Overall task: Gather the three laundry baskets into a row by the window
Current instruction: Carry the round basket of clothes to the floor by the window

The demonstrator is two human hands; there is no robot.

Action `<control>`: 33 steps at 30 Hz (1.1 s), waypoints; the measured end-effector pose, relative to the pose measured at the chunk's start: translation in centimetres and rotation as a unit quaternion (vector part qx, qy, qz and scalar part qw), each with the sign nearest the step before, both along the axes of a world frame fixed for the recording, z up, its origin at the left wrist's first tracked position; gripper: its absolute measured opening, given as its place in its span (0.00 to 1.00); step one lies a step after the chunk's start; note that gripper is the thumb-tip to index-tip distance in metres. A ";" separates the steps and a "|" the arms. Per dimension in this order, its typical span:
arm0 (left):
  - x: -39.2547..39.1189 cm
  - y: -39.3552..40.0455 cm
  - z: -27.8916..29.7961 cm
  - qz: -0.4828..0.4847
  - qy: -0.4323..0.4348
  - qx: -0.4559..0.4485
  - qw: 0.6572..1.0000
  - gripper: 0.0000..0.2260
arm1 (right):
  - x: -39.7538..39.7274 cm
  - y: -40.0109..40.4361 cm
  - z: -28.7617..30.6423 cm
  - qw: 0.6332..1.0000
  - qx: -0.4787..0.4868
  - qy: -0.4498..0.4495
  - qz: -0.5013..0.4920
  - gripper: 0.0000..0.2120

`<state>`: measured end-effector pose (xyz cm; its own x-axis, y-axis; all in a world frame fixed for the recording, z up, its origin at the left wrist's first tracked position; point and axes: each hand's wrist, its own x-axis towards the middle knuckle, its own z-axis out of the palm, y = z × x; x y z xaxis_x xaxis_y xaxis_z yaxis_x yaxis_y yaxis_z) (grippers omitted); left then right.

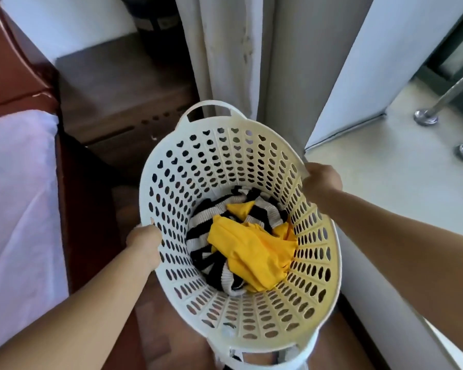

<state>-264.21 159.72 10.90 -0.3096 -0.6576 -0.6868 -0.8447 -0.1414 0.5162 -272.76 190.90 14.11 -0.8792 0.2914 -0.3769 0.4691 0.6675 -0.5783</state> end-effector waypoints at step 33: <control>-9.2 1.2 -15.3 -0.114 -0.052 -0.100 0.987 0.28 | -10.7 -3.5 -15.9 0.972 0.156 -0.075 0.158 0.41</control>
